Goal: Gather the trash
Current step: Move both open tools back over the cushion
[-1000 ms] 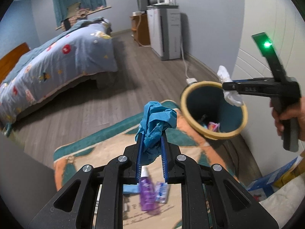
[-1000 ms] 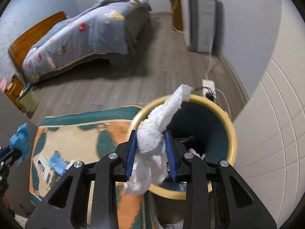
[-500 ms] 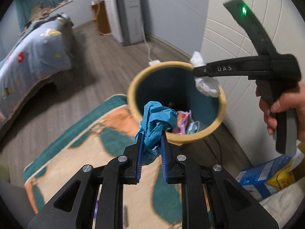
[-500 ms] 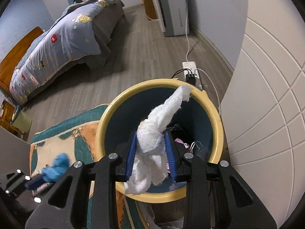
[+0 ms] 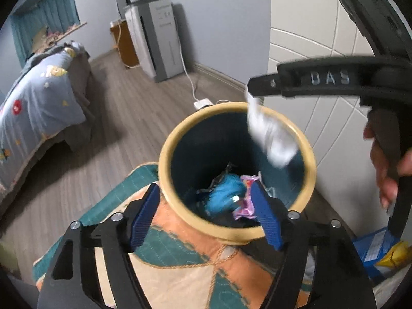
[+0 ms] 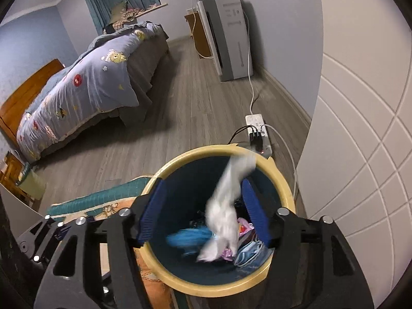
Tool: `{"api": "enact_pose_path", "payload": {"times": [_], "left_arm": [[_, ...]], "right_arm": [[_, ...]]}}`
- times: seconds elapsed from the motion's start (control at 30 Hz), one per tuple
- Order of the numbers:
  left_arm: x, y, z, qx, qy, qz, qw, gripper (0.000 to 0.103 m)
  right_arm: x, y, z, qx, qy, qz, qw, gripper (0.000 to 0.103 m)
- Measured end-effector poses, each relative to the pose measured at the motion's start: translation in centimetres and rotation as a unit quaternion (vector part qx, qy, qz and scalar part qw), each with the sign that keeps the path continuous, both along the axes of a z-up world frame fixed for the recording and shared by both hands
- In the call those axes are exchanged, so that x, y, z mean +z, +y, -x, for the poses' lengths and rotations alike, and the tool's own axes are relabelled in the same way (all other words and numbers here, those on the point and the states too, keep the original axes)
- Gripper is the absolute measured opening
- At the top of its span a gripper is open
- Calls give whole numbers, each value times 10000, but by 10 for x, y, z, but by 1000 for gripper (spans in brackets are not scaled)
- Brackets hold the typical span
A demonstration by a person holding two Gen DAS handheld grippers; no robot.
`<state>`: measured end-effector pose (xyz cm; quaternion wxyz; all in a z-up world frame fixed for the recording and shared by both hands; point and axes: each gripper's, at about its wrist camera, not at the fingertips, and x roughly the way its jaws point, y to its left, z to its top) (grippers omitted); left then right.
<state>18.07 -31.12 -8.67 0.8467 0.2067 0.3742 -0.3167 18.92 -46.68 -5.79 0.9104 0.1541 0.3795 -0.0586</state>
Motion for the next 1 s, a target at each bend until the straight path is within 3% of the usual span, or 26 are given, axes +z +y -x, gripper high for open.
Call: {"api": "enact_pose_path", "payload": {"times": [0.07,0.13,0.3,0.6,0.83,1.0], "left_arm": [[-4,11,3,123,-31,-85,9999,88],[-3,23,7,257,-91,-41,9996,92],[0,68,12,813,81,120,9966,94],[33,173,25,1897,-41,170,9817,96],[62,262,52,2645,-189,243,9639,97],[65,298,73,3049,-269,175,9518,97]], "right_arm": [[-2,1,-1,24,37,27,10000,70],[-5,0,-1,13,66,52,10000,82],[-6,7,-3,76,159,100,9998,97],[11,52,3,461,310,483,9973,97],[19,122,11,759,671,540,9934,97],[15,176,18,1102,792,547,9892,97]]}}
